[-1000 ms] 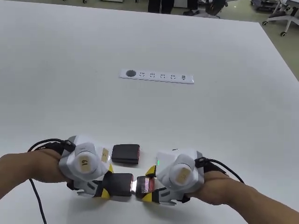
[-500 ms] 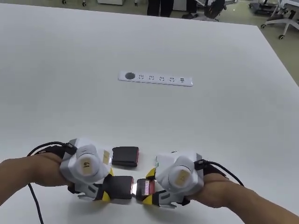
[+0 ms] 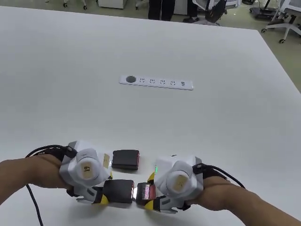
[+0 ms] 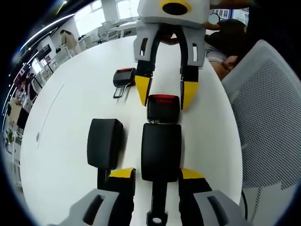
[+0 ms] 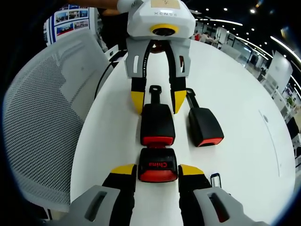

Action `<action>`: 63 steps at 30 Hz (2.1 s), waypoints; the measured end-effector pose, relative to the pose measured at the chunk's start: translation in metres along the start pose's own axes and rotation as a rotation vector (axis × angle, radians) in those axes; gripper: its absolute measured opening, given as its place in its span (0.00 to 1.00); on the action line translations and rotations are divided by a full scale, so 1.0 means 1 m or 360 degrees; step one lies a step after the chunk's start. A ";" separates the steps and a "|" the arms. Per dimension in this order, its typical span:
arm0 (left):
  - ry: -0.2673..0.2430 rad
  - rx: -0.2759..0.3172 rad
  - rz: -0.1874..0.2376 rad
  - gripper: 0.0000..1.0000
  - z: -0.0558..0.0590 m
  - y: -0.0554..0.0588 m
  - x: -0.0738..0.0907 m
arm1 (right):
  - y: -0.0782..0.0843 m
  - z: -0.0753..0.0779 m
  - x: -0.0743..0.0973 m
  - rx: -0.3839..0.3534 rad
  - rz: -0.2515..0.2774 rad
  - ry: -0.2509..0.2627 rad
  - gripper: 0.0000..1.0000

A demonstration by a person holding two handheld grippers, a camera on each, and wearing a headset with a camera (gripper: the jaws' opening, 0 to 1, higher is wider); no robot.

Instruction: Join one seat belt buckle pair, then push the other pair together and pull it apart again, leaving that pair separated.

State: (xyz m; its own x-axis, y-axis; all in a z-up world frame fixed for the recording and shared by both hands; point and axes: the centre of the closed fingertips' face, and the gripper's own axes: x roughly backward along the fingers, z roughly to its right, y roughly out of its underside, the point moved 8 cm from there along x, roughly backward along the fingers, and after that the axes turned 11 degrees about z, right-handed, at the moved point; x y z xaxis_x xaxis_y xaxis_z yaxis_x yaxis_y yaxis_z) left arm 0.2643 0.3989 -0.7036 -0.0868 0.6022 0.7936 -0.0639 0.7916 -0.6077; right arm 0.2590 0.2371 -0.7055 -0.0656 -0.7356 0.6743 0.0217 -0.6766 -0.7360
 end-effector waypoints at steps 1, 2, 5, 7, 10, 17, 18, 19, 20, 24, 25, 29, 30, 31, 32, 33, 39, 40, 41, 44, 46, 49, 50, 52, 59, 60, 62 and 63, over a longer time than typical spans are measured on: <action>-0.0008 0.0008 0.0003 0.38 0.000 0.000 0.002 | 0.000 0.000 0.000 -0.0001 -0.0001 0.0001 0.32; -0.0016 0.0011 0.0010 0.38 0.000 -0.001 0.005 | 0.000 0.000 0.001 -0.0003 -0.0001 0.0003 0.33; -0.0030 0.0020 0.0015 0.40 -0.001 -0.002 0.009 | -0.002 0.000 0.004 -0.0007 -0.0003 -0.0001 0.35; -0.0047 0.0033 0.0026 0.40 -0.001 -0.004 0.013 | -0.004 0.000 0.008 -0.0004 0.0003 0.0007 0.36; -0.0054 0.0046 0.0037 0.41 -0.001 -0.006 0.017 | -0.008 0.001 0.014 -0.0003 0.0012 0.0016 0.37; -0.0068 0.0059 0.0050 0.44 -0.002 -0.012 0.024 | -0.005 0.008 0.027 0.0017 0.0012 0.0042 0.39; -0.0069 0.0060 0.0050 0.44 -0.003 -0.013 0.025 | -0.005 0.008 0.030 0.0014 0.0013 0.0046 0.39; -0.0072 0.0062 0.0050 0.44 -0.004 -0.014 0.026 | -0.005 0.010 0.033 0.0010 0.0013 0.0052 0.39; -0.0075 0.0066 0.0056 0.45 -0.005 -0.014 0.027 | -0.005 0.010 0.036 0.0002 0.0012 0.0055 0.40; -0.0088 0.0078 0.0072 0.45 -0.012 -0.018 0.029 | -0.001 0.016 0.042 -0.0005 0.0007 0.0076 0.41; -0.0092 0.0080 0.0074 0.45 -0.013 -0.020 0.030 | 0.001 0.019 0.044 -0.0009 0.0009 0.0083 0.41; -0.0103 0.0083 0.0087 0.46 -0.023 -0.022 0.030 | 0.005 0.027 0.051 -0.0032 0.0005 0.0115 0.41; -0.0105 0.0084 0.0090 0.46 -0.026 -0.022 0.030 | 0.006 0.029 0.053 -0.0032 0.0003 0.0122 0.41; -0.0106 0.0086 0.0091 0.46 -0.027 -0.022 0.030 | 0.007 0.031 0.055 -0.0030 -0.0001 0.0133 0.41; -0.0107 0.0091 0.0094 0.46 -0.029 -0.022 0.029 | 0.009 0.033 0.056 -0.0030 -0.0002 0.0138 0.41; -0.0108 0.0092 0.0096 0.47 -0.031 -0.023 0.029 | 0.010 0.035 0.058 -0.0037 -0.0003 0.0147 0.41; -0.0102 0.0095 0.0098 0.47 -0.040 -0.027 0.025 | 0.019 0.049 0.066 -0.0056 -0.0010 0.0188 0.42; -0.0102 0.0096 0.0098 0.47 -0.041 -0.028 0.025 | 0.020 0.052 0.067 -0.0058 -0.0012 0.0192 0.42; -0.0104 0.0097 0.0097 0.47 -0.043 -0.028 0.024 | 0.020 0.053 0.067 -0.0060 -0.0014 0.0194 0.42; -0.0104 0.0102 0.0095 0.47 -0.048 -0.027 0.022 | 0.024 0.059 0.070 -0.0064 -0.0023 0.0208 0.42; -0.0102 0.0103 0.0093 0.47 -0.052 -0.027 0.021 | 0.026 0.063 0.071 -0.0066 -0.0027 0.0215 0.42; -0.0099 0.0102 0.0082 0.47 -0.056 -0.026 0.018 | 0.031 0.070 0.073 -0.0062 -0.0037 0.0219 0.42; -0.0095 0.0104 0.0079 0.47 -0.059 -0.025 0.016 | 0.032 0.071 0.073 -0.0065 -0.0040 0.0219 0.42; -0.0087 0.0106 0.0069 0.47 -0.059 -0.027 0.012 | 0.036 0.074 0.073 -0.0070 -0.0051 0.0216 0.42; -0.0051 0.0101 0.0025 0.47 -0.069 -0.021 0.003 | 0.048 0.081 0.073 -0.0070 -0.0090 0.0189 0.41; -0.0045 0.0098 0.0018 0.47 -0.069 -0.021 0.002 | 0.050 0.082 0.073 -0.0070 -0.0096 0.0179 0.40; -0.0034 0.0092 0.0007 0.46 -0.071 -0.023 0.000 | 0.051 0.084 0.073 -0.0067 -0.0106 0.0166 0.40; -0.0032 0.0091 0.0004 0.46 -0.072 -0.023 0.000 | 0.052 0.085 0.072 -0.0068 -0.0110 0.0159 0.40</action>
State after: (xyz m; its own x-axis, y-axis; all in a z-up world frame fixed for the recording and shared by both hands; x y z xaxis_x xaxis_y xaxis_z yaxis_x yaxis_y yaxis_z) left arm 0.3370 0.3881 -0.6878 -0.1067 0.6017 0.7916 -0.1204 0.7825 -0.6109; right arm 0.3398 0.1461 -0.6900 -0.1646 -0.6789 0.7155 -0.0289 -0.7217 -0.6915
